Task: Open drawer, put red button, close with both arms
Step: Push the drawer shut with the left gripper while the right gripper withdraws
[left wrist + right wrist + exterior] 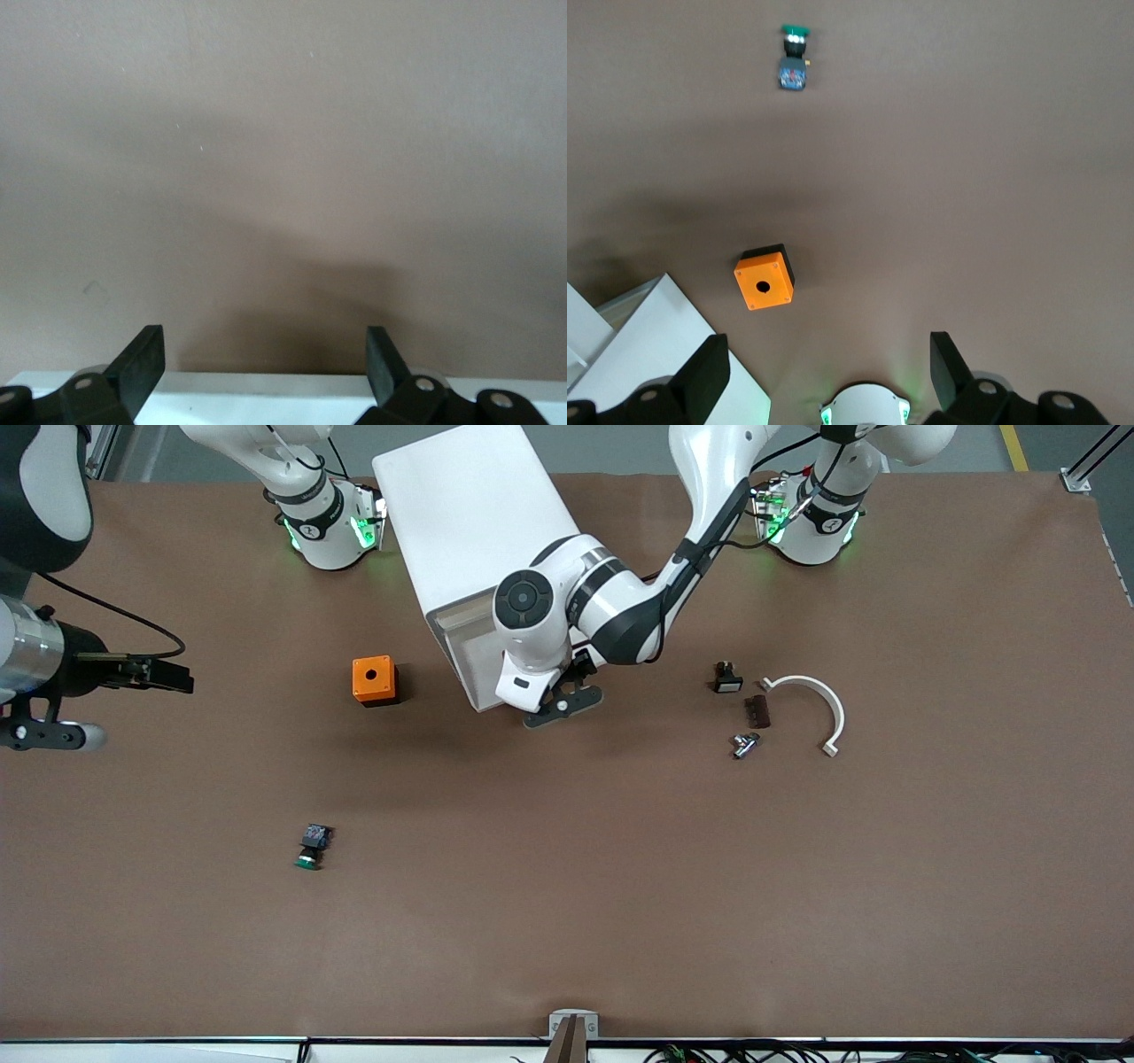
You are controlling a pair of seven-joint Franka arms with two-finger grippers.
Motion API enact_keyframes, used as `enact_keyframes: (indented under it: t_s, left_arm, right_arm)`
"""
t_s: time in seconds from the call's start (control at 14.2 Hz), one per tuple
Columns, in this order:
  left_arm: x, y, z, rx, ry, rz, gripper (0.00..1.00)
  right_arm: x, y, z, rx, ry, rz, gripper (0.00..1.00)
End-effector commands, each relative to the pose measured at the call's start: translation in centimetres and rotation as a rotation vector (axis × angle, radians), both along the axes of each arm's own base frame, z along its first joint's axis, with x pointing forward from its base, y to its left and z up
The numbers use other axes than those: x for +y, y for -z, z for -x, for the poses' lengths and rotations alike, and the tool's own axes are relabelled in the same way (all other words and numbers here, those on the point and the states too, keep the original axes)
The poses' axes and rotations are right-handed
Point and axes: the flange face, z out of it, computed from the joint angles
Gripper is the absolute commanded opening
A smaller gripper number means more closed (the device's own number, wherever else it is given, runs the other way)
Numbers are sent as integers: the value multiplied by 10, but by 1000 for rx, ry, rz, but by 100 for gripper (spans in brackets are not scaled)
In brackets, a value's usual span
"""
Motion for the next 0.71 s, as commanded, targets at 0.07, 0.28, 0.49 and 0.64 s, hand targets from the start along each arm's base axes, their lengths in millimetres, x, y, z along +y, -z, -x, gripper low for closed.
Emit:
enact_keyframes:
  t_s: [0.07,0.28,0.49,0.64]
  left_arm:
    - [-20,5,30,57,0,41,100]
    - [-37,5,56,104,8,72,100]
    - [-48,8,73,140,8,90,100]
    - [-50,7,76,170,-10,111,100]
  right_arm:
    - [-7,-47,3,-76,3,8,100]
    - [-9,-62,9,-70,9,6,100]
    - [-9,-68,23,-23,11,22,100]
    - [-6,-72,29,-14,26,35,100]
